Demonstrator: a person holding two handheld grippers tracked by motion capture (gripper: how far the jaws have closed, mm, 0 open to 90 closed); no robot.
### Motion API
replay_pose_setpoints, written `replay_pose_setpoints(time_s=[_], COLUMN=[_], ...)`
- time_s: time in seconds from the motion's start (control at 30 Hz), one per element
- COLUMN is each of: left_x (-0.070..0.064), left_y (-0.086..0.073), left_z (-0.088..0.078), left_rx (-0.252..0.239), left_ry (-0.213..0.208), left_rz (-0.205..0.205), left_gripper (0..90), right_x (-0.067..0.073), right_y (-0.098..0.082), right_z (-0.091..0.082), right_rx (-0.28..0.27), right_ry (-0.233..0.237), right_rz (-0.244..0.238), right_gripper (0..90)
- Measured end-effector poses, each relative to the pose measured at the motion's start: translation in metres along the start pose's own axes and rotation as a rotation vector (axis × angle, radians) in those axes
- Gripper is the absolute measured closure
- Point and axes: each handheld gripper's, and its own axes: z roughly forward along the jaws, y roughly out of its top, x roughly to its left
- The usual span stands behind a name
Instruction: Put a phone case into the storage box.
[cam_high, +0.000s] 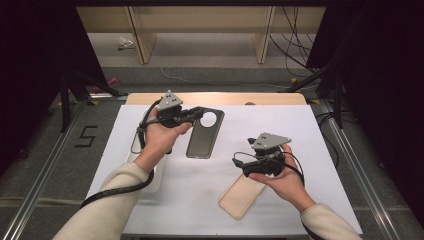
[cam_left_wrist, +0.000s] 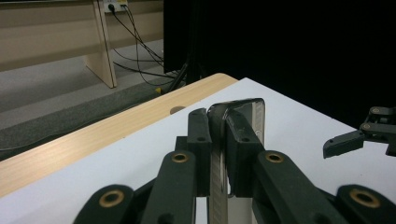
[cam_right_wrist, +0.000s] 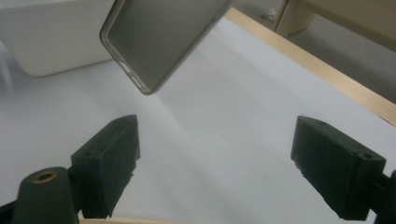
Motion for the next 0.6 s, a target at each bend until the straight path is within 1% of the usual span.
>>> replay_pose_setpoints(time_s=[0.03, 0.1, 0.2, 0.33, 0.6], left_x=[0.001, 0.003, 0.008, 0.013, 0.019], left_y=[0.001, 0.001, 0.004, 0.007, 0.013], left_z=[-0.002, -0.004, -0.011, -0.017, -0.025], left_rx=[-0.007, -0.013, -0.035, -0.050, -0.070], left_ry=[0.000, 0.000, 0.001, 0.005, 0.008], left_rz=[-0.009, -0.009, -0.014, -0.019, -0.007], left_gripper=[81.4, 81.4, 81.4, 81.4, 81.4], right_x=[-0.002, -0.003, -0.007, -0.011, -0.019], right_y=[-0.001, -0.001, -0.004, -0.007, -0.014], right_z=[-0.001, -0.002, -0.008, -0.012, -0.021], right_rx=[-0.003, -0.008, -0.023, -0.031, -0.046], right_ry=[0.000, -0.002, -0.005, -0.012, -0.030], right_rz=[0.007, 0.016, 0.042, 0.061, 0.095], right_gripper=[16.3, 16.3, 16.3, 16.2, 16.2])
